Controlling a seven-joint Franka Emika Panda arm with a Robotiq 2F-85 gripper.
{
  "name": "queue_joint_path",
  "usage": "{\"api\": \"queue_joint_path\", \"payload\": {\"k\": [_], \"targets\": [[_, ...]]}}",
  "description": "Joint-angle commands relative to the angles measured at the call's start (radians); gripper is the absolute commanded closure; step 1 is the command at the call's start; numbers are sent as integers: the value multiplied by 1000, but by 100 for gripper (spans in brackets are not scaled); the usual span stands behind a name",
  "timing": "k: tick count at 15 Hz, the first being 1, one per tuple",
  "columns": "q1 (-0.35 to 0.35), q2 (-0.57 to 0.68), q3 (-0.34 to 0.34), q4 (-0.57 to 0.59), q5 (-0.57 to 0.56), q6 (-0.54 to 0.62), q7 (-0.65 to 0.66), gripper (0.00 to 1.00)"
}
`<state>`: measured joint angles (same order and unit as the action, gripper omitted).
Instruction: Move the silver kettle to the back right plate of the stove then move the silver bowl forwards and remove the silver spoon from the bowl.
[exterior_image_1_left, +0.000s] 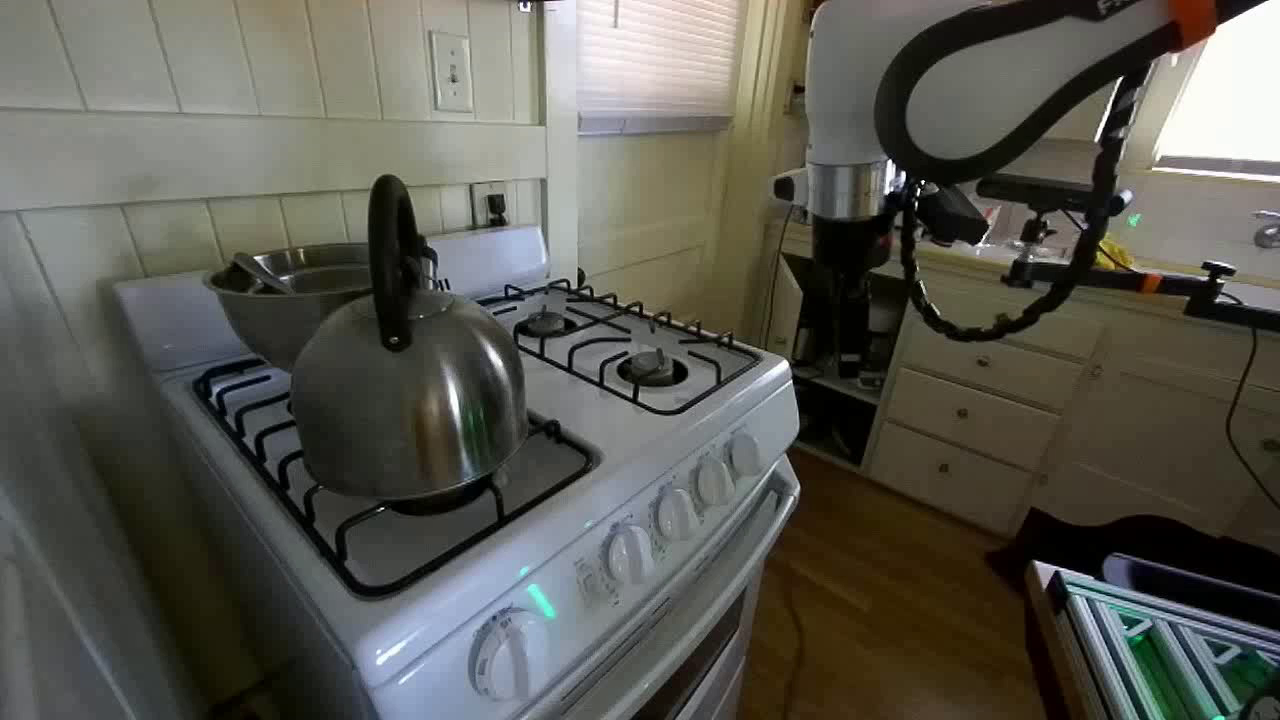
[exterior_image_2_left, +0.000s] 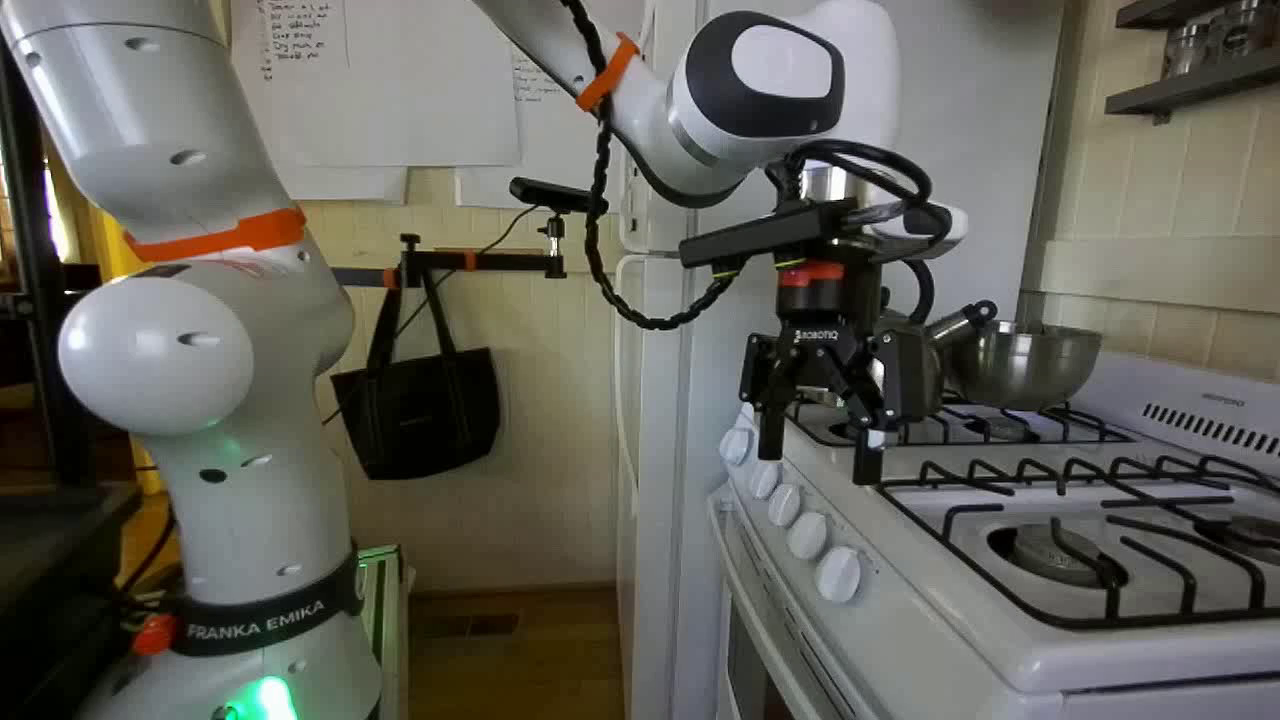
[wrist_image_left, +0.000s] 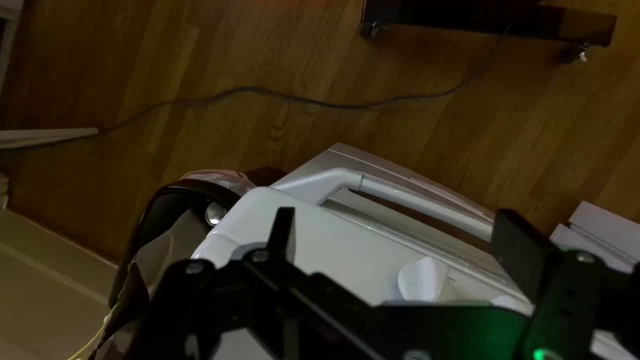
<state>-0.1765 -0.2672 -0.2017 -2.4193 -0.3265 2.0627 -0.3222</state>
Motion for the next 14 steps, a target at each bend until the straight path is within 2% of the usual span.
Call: {"api": "queue_joint_path", "payload": {"k": [1,2,6,11,13,14], "targets": [[1,0,0,2,0,-3,0,0],[1,0,0,2,0,-3,0,0],[48,-36,10,48,278,-92,65,0],[86,-74,40,178,525,-193,202,0],[95,-96,53,221,605,-188,270,0],[83,-76,50,190,537,-161,208,0]]}}
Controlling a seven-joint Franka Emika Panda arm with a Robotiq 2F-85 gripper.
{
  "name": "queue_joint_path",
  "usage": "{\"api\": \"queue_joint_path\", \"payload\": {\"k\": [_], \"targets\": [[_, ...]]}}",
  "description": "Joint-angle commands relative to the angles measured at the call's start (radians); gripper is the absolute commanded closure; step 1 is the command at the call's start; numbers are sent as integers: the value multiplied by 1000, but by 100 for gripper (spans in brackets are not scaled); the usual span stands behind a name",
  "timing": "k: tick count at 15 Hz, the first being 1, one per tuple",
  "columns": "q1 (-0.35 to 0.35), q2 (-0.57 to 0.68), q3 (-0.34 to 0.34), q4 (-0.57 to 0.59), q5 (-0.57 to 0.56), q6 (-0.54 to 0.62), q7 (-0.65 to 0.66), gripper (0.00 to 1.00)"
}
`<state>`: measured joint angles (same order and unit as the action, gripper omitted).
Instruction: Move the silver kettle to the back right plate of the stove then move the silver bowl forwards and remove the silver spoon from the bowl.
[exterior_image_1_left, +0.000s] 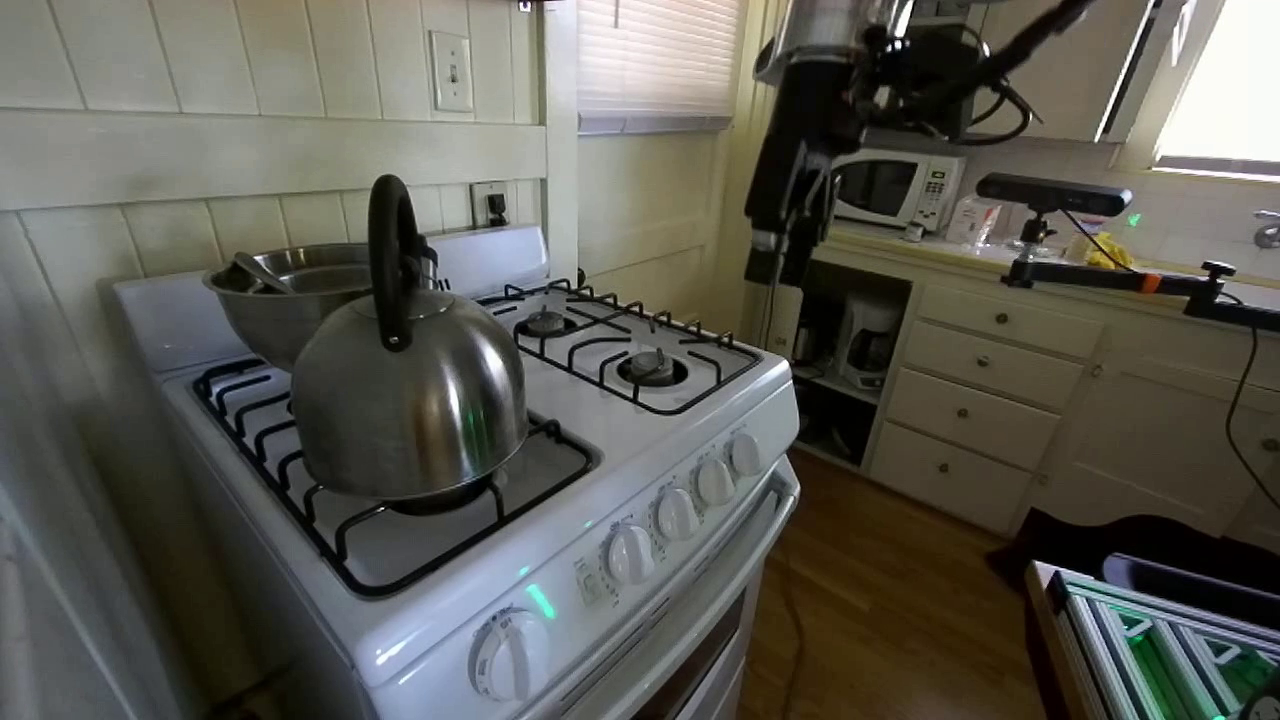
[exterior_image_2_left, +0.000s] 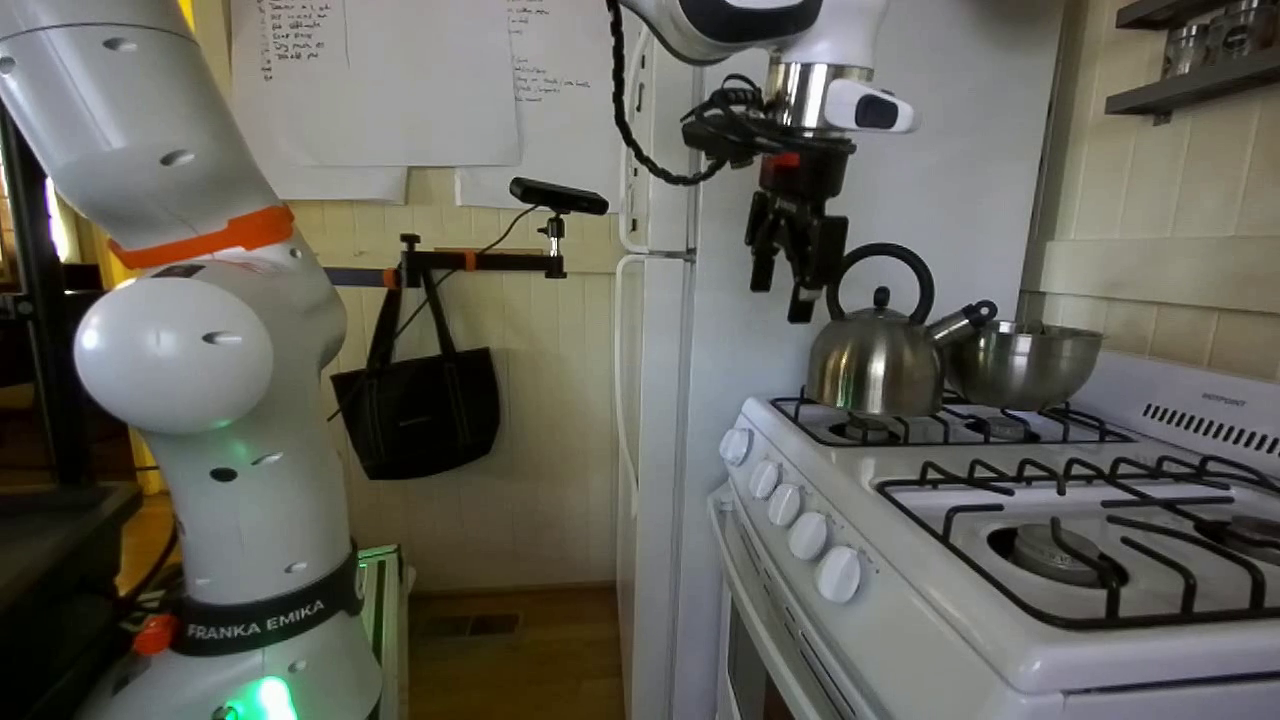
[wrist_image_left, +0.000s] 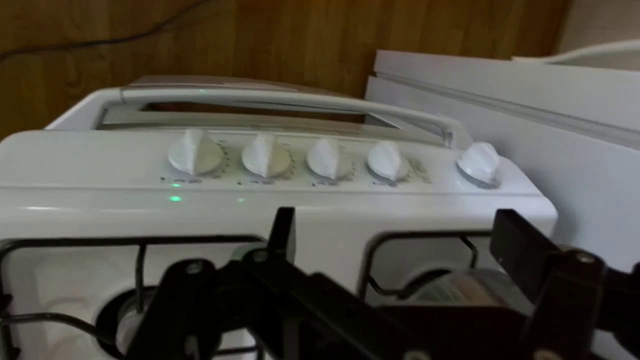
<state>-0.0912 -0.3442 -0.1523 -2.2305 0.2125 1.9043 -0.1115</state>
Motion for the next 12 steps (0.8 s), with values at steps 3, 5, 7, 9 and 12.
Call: {"api": "queue_joint_path", "payload": {"k": [3,5,7,9,12], "targets": [[0,-5,5,16,3,-3,6,0],[-2,4,2,12,3,-5,4,0],[0,-2,2,7,22,3,14,0],[13,-25,9,6,83,28,45,0],[31,-58,25,27,213,76,115,0]]}}
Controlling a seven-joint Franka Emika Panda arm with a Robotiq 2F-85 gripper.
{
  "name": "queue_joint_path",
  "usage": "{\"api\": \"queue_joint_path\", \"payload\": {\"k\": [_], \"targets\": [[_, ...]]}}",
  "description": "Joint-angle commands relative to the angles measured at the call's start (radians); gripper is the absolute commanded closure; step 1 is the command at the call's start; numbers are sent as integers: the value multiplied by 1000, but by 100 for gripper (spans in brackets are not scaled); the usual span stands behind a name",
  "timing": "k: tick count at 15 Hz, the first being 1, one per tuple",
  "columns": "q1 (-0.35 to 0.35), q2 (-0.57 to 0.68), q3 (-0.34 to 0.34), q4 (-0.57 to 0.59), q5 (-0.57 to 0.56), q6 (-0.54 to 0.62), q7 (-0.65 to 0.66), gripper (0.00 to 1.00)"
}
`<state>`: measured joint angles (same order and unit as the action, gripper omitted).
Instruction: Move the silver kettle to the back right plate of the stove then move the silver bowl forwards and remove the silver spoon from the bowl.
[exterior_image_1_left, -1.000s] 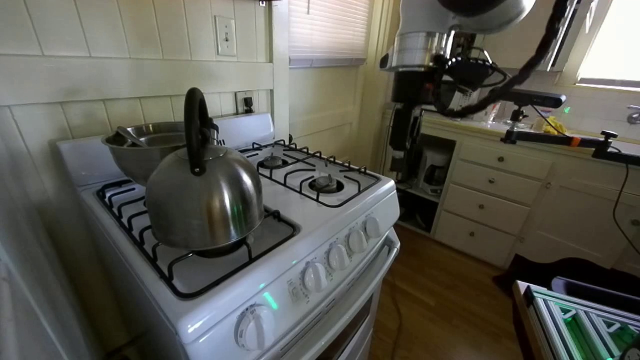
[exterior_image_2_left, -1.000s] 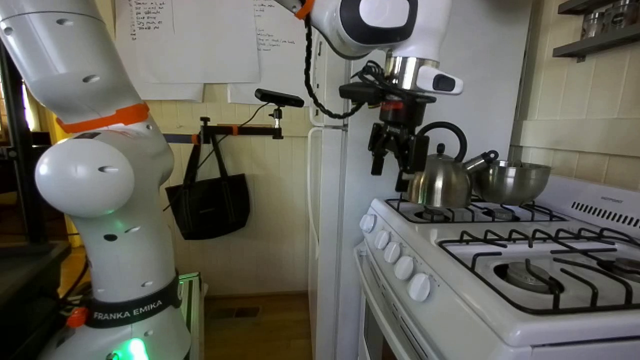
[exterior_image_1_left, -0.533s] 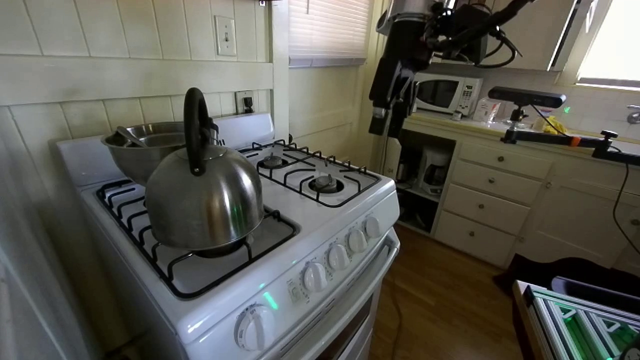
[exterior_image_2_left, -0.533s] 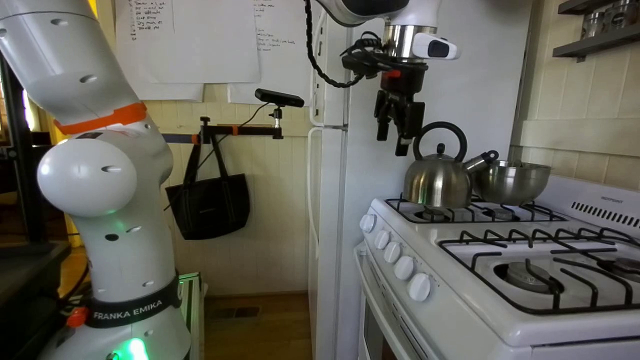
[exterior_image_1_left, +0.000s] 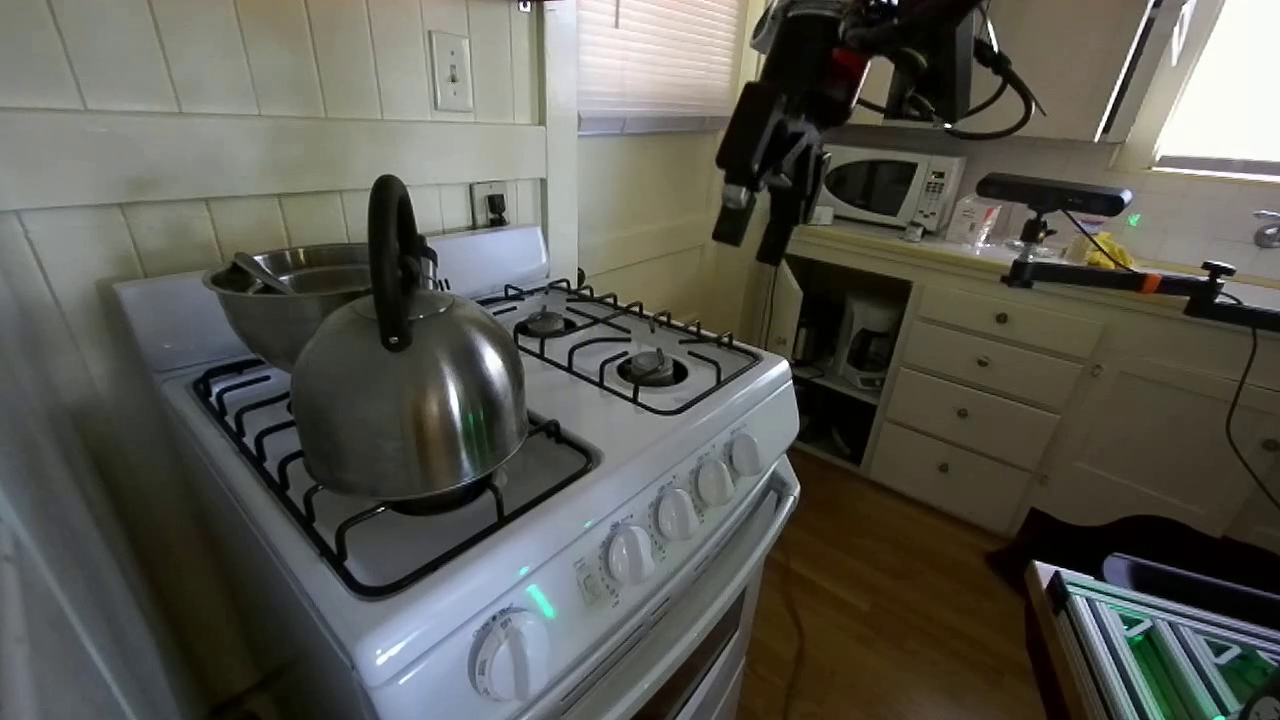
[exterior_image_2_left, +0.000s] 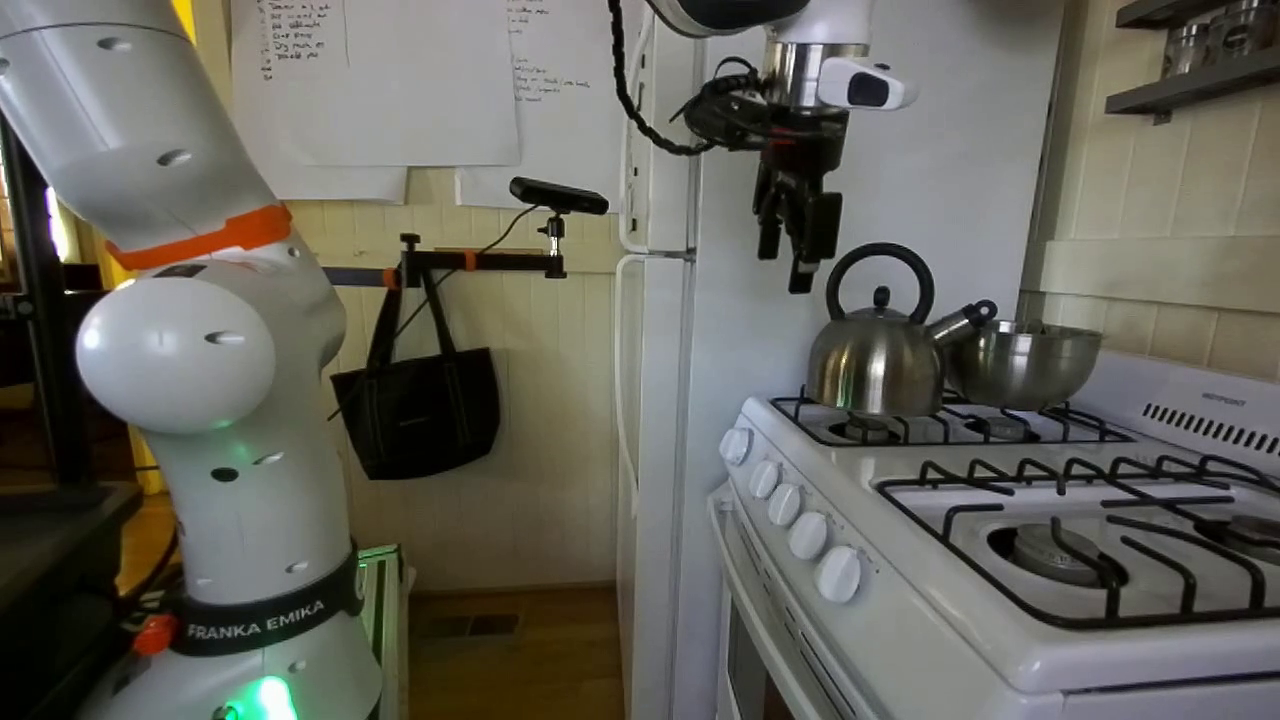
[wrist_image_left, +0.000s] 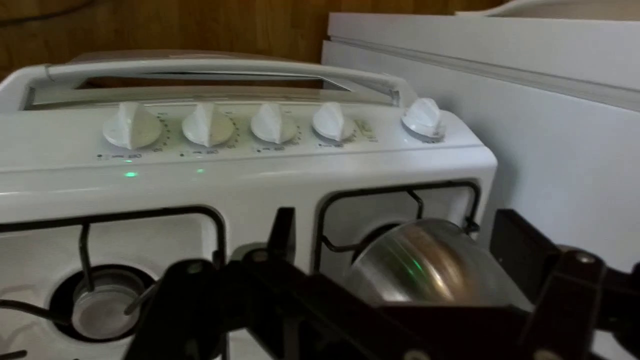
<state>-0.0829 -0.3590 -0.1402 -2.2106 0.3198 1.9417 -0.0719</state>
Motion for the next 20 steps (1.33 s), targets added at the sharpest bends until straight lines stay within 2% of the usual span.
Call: {"api": "queue_joint_path", "payload": {"k": [1,4,7,8,9,14,20], "targets": [[29,-43,21,26,146,51,106,0],[42,-6,41,94,239,155,185,0],[35,77,48,190,271,266,282,0],[35,108,40,226,247,229,281,0],[37,28,41,154,238,230,248,0],[37,45,40,171,237,229,247,0],[49,121,43,203,344,320,275,0]]}}
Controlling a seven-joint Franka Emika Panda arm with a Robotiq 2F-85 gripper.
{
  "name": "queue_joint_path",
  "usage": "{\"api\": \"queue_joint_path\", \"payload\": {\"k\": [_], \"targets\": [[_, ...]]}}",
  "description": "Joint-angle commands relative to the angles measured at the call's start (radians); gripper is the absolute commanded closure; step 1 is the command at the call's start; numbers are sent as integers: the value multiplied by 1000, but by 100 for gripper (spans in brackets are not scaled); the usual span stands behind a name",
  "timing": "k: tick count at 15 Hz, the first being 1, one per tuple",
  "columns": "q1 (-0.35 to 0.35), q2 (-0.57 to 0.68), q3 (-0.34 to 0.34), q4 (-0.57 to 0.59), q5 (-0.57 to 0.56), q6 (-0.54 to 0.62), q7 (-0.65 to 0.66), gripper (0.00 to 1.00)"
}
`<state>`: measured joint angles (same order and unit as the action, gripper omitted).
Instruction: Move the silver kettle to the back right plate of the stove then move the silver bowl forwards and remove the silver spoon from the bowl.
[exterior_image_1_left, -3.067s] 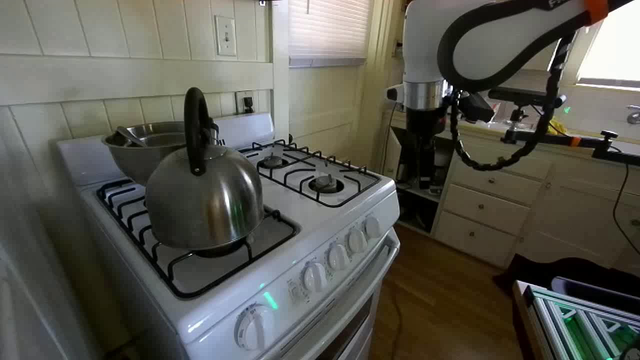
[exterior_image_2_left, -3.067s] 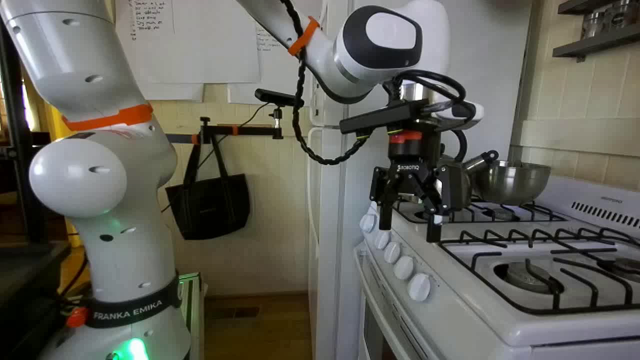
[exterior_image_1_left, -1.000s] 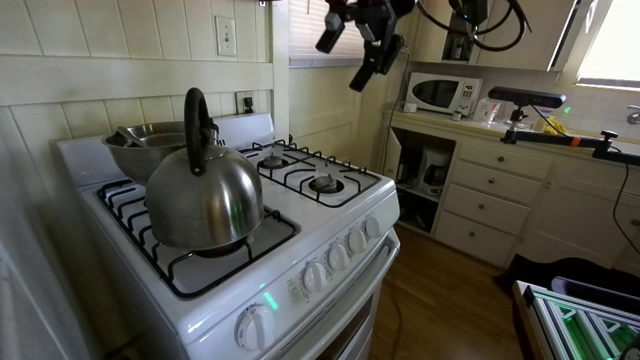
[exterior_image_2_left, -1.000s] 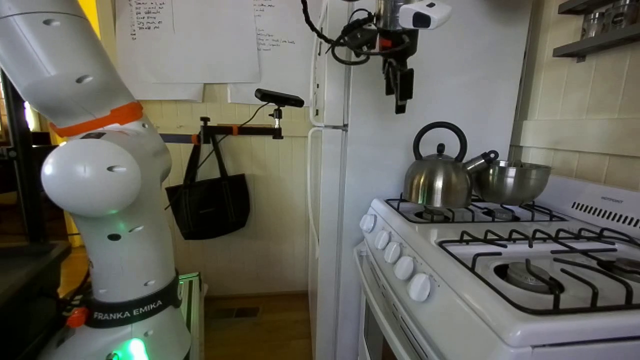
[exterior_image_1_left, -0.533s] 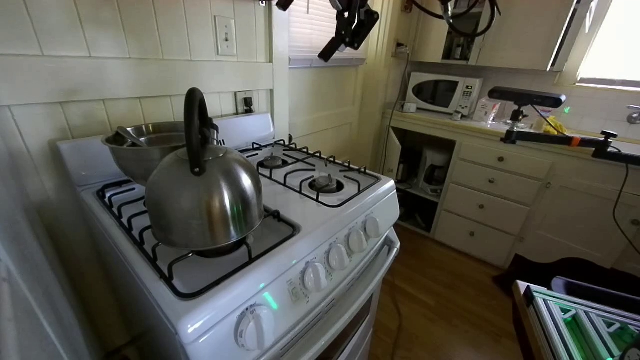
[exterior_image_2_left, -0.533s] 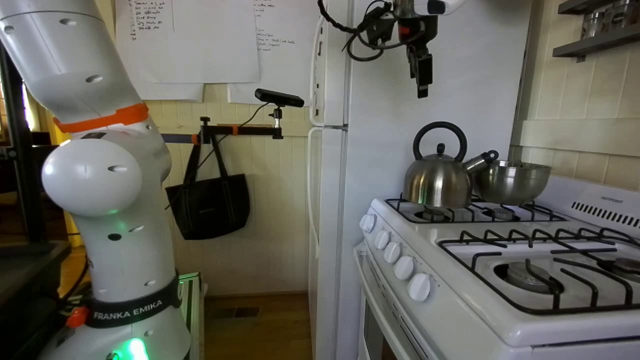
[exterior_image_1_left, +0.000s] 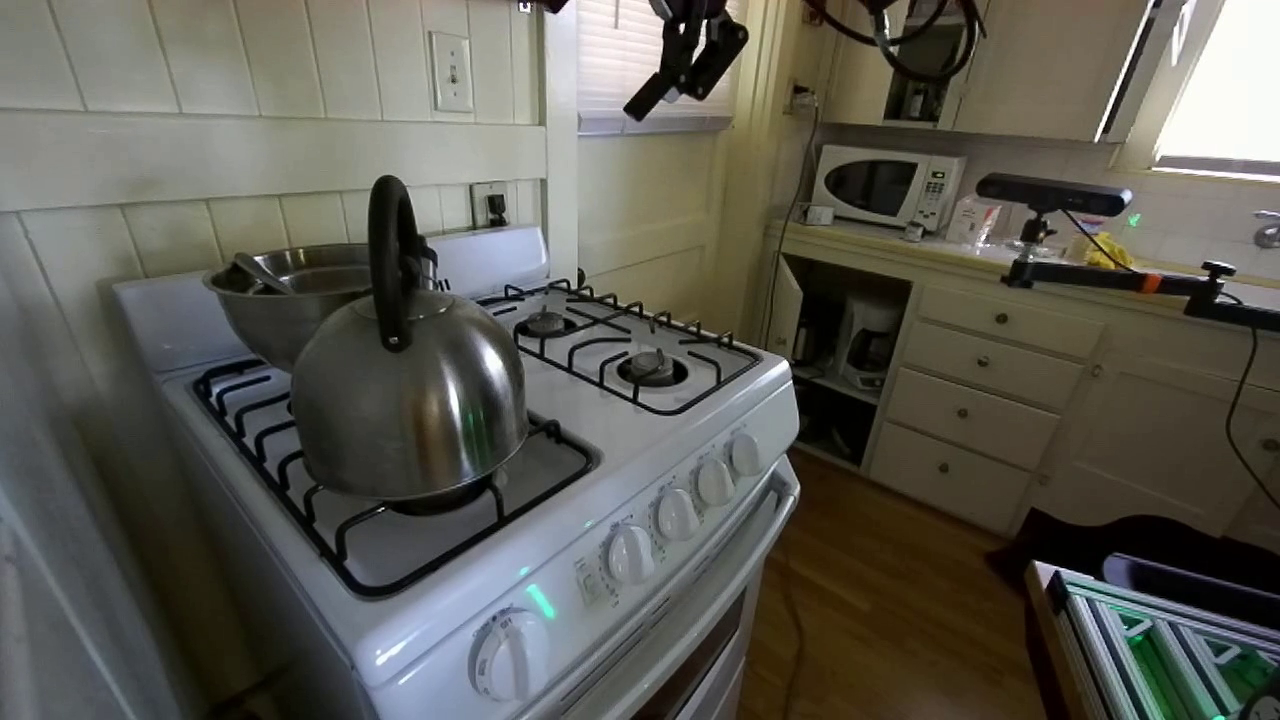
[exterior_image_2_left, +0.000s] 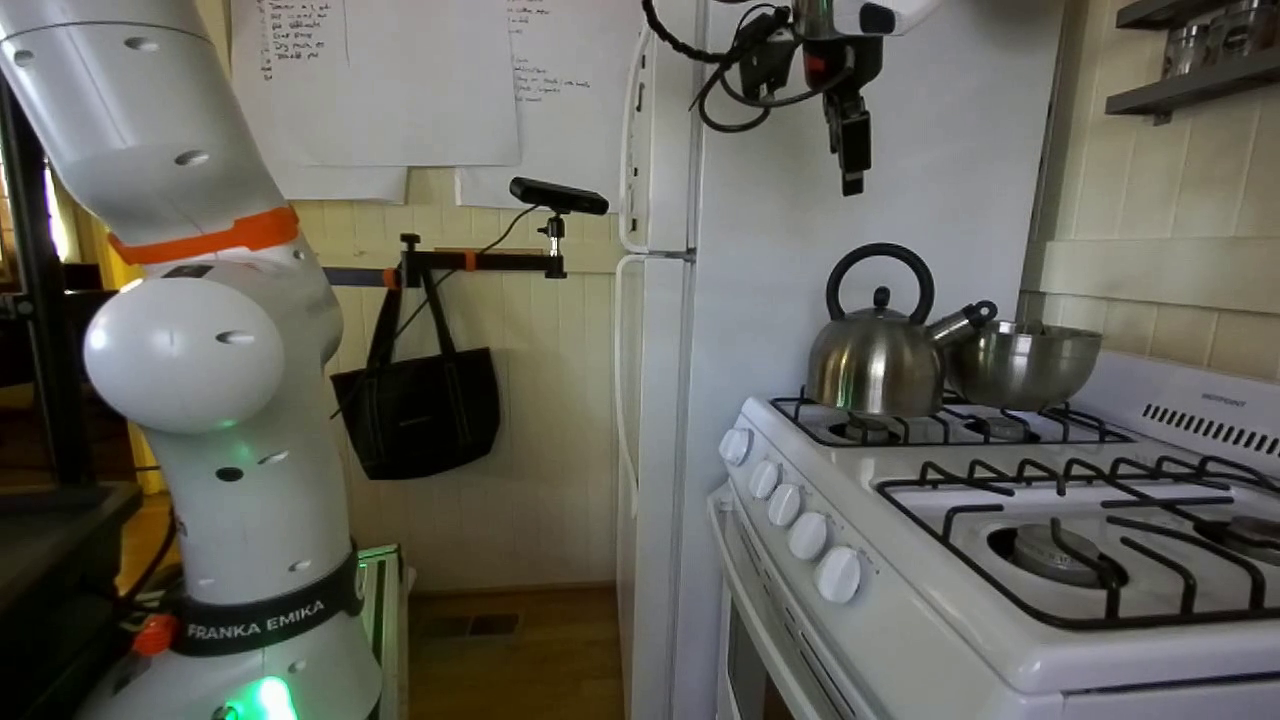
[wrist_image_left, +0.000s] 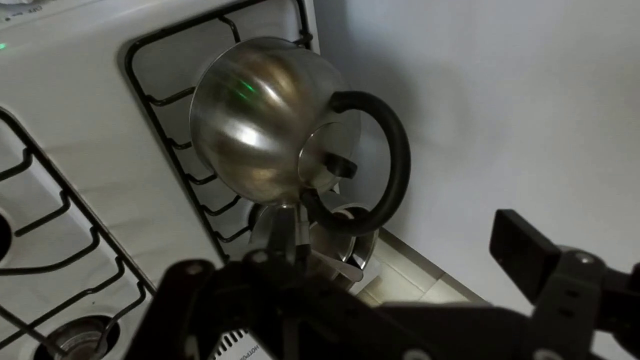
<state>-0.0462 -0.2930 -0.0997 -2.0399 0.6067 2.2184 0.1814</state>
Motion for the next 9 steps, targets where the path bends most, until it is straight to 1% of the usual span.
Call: {"api": "queue_joint_path", "payload": {"k": [1,5,9], "targets": [[21,90,8,55,70,46,8,0],[41,212,44,132,125,79,40,0],[42,335,69,232,173,64,72,0]]}}
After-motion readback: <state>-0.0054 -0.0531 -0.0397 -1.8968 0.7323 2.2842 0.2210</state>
